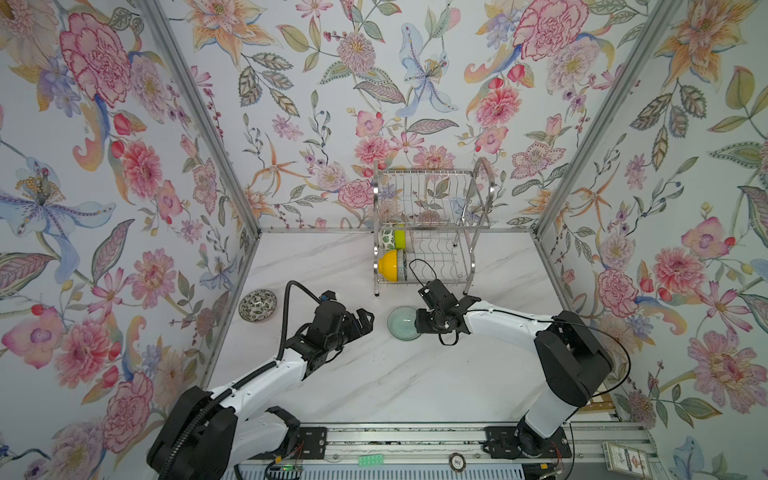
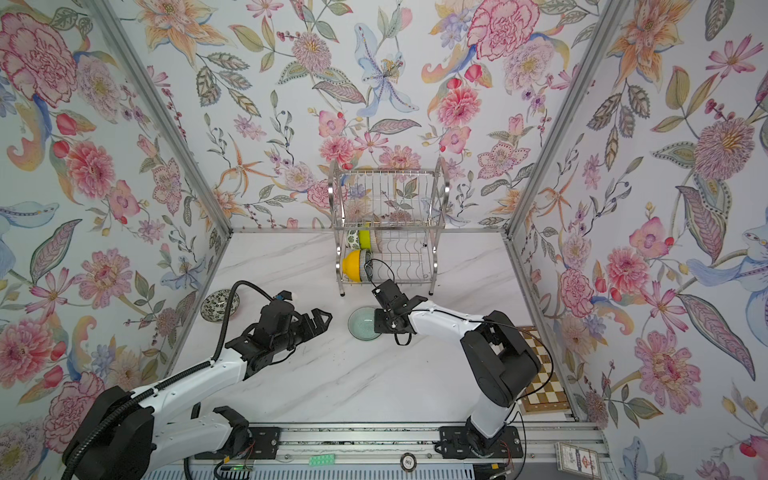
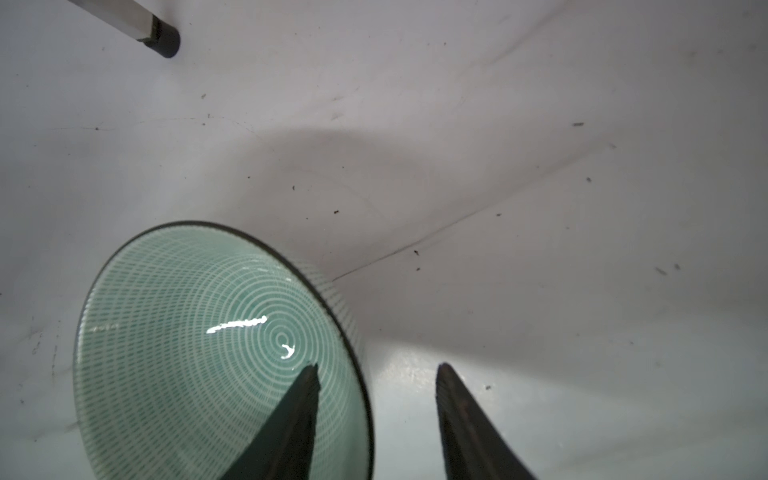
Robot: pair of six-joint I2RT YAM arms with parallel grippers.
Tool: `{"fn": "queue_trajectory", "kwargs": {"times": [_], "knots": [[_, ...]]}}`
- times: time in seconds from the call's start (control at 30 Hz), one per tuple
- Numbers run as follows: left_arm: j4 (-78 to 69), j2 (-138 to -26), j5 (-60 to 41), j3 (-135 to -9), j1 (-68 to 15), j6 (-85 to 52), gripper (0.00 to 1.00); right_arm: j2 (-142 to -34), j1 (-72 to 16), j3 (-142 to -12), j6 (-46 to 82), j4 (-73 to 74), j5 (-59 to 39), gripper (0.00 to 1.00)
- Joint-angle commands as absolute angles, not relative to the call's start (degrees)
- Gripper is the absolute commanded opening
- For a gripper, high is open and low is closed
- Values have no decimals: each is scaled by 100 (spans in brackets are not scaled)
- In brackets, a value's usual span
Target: Load the bowls into the dish rack
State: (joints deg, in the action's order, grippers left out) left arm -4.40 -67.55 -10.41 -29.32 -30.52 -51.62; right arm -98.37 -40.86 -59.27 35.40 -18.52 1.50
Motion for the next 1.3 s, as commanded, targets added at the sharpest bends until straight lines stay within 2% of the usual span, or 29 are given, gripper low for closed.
{"fn": "queue_trajectory", "kwargs": {"times": [0.0, 0.17, 0.43, 0.73, 0.9, 1.1, 1.27], "knots": [[-1022, -6855, -1486, -2823, -3012, -5543, 99, -9918, -4147, -6037, 3542, -1810, 154, 37], [-1251, -7162, -1742, -2861, -3022, -5641, 99, -9825, -4148, -5931, 3559, -1715, 210, 17], [-2064, -7607, -2305, -3108, -3141, -5831, 99, -8832, -4117, -5536, 3557, -1309, 1066, 3], [-1386, -7771, -1718, -4124, -3839, -5092, 99, -7259, -3928, -4618, 3516, -246, 1982, 1], [-1506, -7942, -1470, -4476, -4251, -4752, 99, -7098, -3897, -4701, 3521, -360, 2250, 1], [-862, -8121, -430, -5025, -4648, -4260, 98, -6857, -3985, -4714, 3573, -79, 2136, 0], [-655, -8156, 112, -5237, -4702, -4155, 84, -6723, -4112, -4708, 3612, 149, 2031, 1]]}}
